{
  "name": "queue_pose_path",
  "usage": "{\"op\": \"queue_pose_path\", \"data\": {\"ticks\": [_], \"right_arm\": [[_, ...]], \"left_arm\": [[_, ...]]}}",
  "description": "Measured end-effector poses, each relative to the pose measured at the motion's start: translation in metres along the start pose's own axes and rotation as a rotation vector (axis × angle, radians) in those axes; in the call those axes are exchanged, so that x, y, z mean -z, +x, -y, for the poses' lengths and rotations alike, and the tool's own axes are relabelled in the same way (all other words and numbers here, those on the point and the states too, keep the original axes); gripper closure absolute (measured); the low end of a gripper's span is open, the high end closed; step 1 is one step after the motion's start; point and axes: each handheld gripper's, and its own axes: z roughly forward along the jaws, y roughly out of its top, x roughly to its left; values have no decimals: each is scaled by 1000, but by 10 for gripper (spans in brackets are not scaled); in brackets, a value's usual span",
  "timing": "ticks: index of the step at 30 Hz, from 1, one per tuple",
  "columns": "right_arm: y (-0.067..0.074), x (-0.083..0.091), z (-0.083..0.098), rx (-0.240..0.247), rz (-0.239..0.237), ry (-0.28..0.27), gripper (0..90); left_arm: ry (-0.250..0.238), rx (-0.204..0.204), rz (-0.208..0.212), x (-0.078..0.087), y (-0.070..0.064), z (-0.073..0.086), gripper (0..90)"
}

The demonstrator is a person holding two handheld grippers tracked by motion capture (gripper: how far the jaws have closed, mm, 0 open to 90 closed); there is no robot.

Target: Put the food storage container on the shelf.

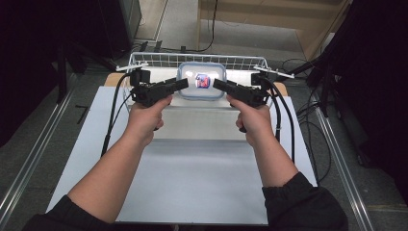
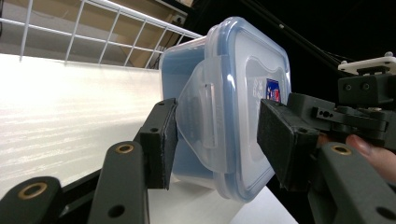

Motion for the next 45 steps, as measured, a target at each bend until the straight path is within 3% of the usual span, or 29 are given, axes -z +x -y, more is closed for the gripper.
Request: {"op": "queue_pose_path", "data": {"ticks": [4, 16, 26, 31, 34, 36, 37, 40, 45], "right_arm": [[-2, -3, -3, -16, 10, -3, 441], [-2, -7, -6, -27, 19, 5, 390], [-4, -6, -9, -25, 32, -5, 357], [-1, -2, -11, -10, 40, -17, 300], [5, 4, -10, 38, 65, -14, 248], [7, 6, -9, 53, 76, -14, 239], [12, 12, -7, 94, 98, -22, 231], [18, 19, -4, 132, 106, -32, 231], [25, 32, 7, 190, 119, -44, 225]], "left_arm": [[-1, 20, -4, -3, 0, 0, 474], [4, 22, -42, -7, -4, -2, 443], [-3, 14, -87, -5, -6, -5, 411], [-5, -12, -103, -2, -9, -5, 377], [-11, -57, -129, 6, -16, -4, 348], [-18, -63, -130, 8, -18, -3, 342], [-20, -77, -135, 12, -20, -1, 326], [-27, -130, -150, 23, -26, 7, 311], [-37, -161, -152, 37, -31, 18, 275]]}}
